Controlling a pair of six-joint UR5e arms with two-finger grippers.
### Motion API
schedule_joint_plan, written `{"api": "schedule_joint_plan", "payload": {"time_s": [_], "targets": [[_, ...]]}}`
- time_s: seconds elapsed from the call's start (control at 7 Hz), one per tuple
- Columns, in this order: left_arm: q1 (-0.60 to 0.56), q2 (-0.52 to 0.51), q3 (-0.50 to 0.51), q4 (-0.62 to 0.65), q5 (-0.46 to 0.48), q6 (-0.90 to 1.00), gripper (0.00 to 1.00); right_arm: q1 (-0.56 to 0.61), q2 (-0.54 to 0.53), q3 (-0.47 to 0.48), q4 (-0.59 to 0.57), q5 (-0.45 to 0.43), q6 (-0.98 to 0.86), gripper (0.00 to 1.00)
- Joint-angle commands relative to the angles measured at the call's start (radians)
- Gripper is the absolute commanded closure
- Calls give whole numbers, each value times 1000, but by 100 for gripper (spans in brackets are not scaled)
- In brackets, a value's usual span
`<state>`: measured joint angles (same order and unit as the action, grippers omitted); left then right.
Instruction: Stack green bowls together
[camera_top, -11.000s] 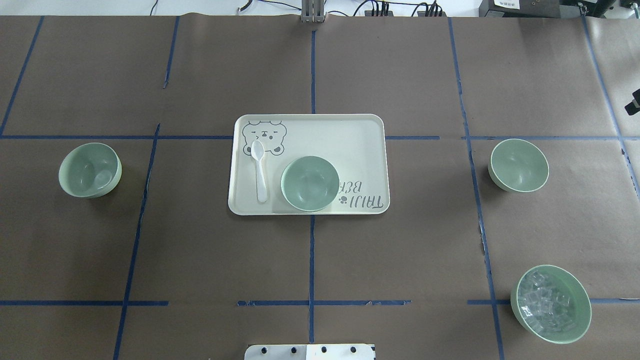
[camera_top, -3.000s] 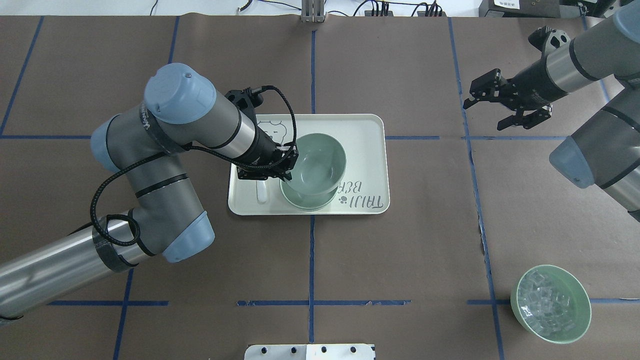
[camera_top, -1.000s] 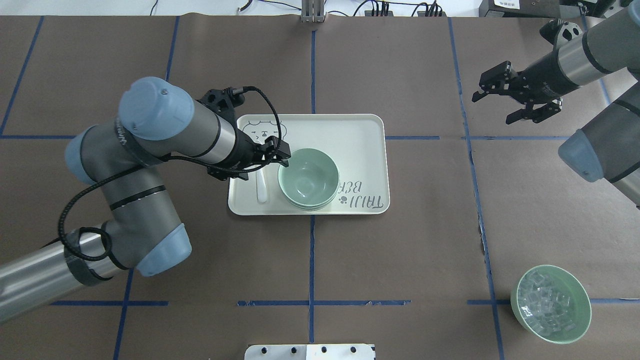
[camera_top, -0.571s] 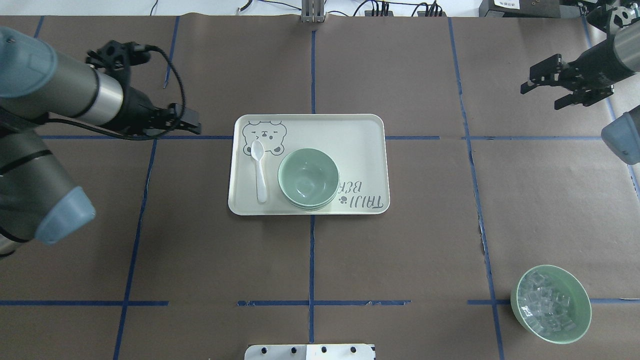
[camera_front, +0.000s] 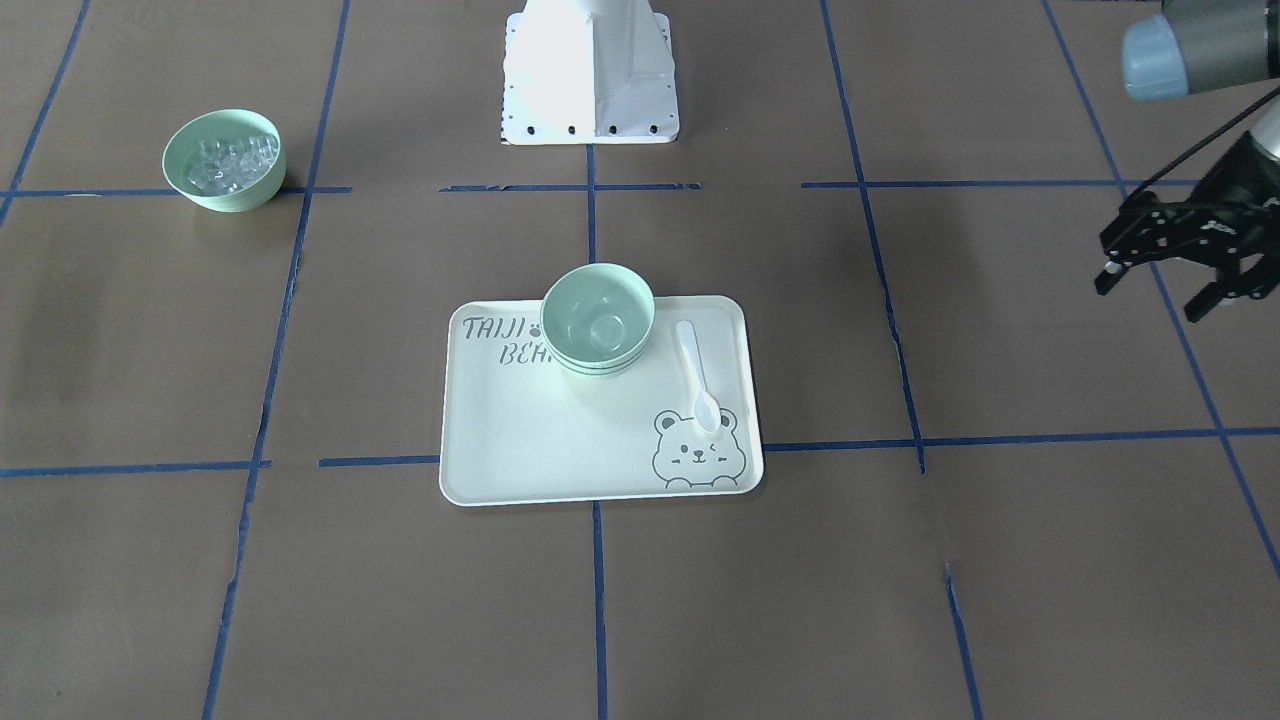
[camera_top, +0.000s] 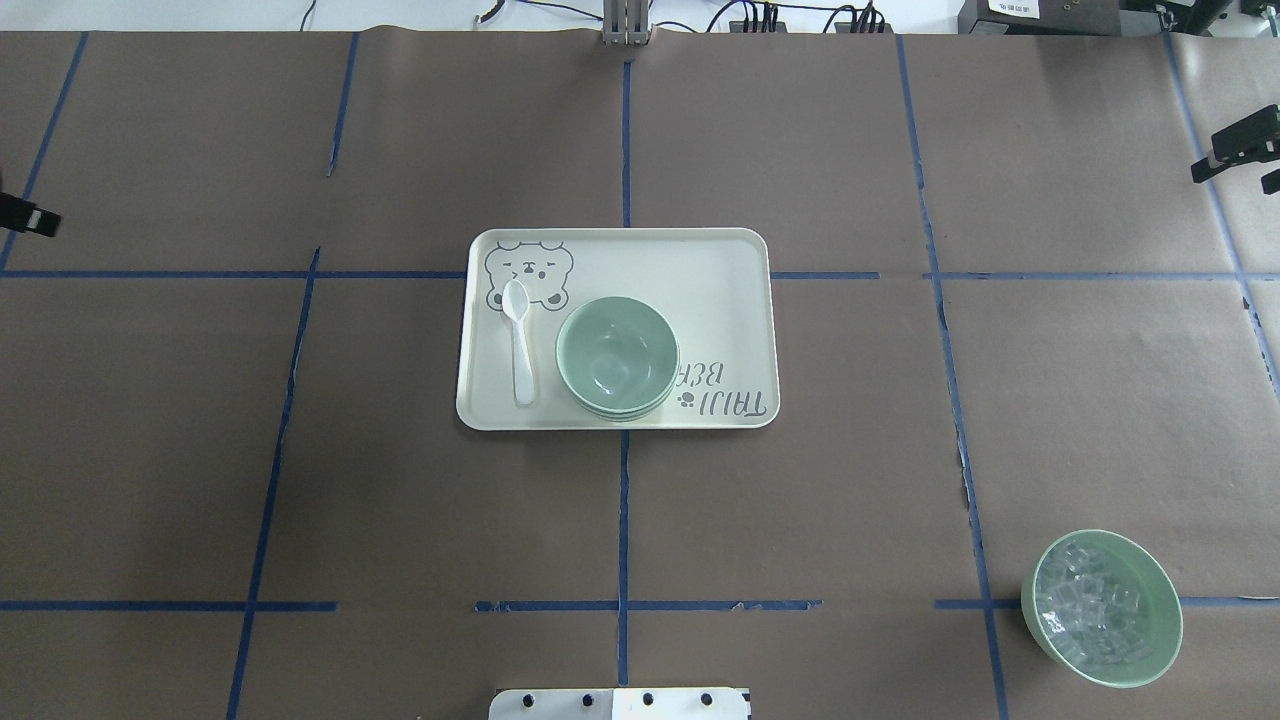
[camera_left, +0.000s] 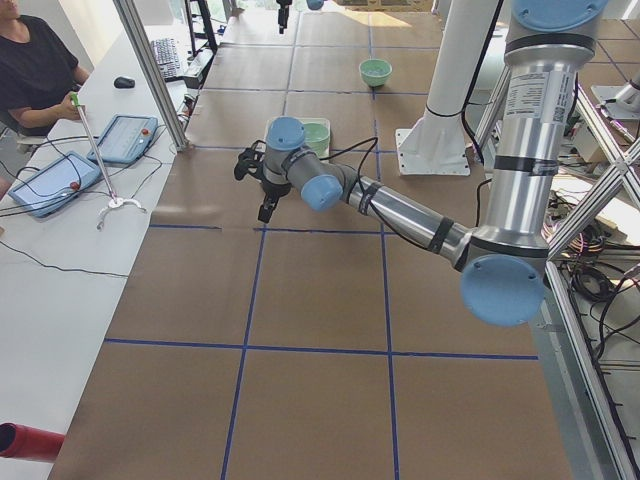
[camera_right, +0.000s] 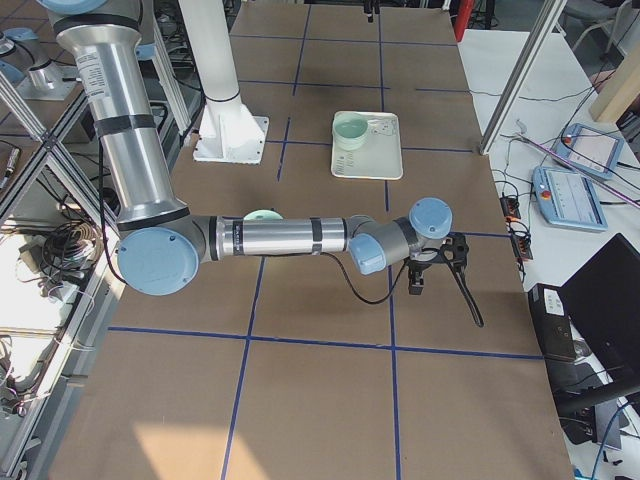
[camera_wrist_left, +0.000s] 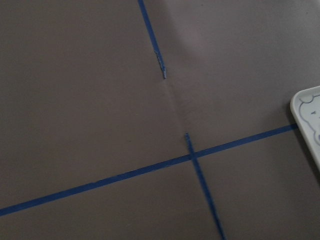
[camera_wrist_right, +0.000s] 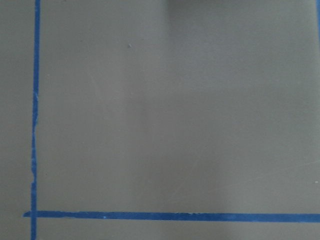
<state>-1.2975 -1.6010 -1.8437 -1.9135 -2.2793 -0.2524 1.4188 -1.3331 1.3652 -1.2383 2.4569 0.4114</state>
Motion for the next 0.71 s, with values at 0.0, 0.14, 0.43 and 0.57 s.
{"api": "schedule_joint_plan", "payload": {"time_s": [0.0, 0.14, 0.43, 0.57], "targets": [[-222, -29, 125, 217, 0, 455, 0, 98, 2, 6, -203, 13, -277, 0], [-293, -72, 196, 290, 7, 540, 0, 115, 9, 3, -281, 11, -374, 0], [-321, -82, 260, 359, -25, 559, 0, 143, 43, 14, -383, -19, -507, 0], [-321, -97, 261, 432, -90, 550, 0, 131, 41, 40, -395, -24, -513, 0]]}}
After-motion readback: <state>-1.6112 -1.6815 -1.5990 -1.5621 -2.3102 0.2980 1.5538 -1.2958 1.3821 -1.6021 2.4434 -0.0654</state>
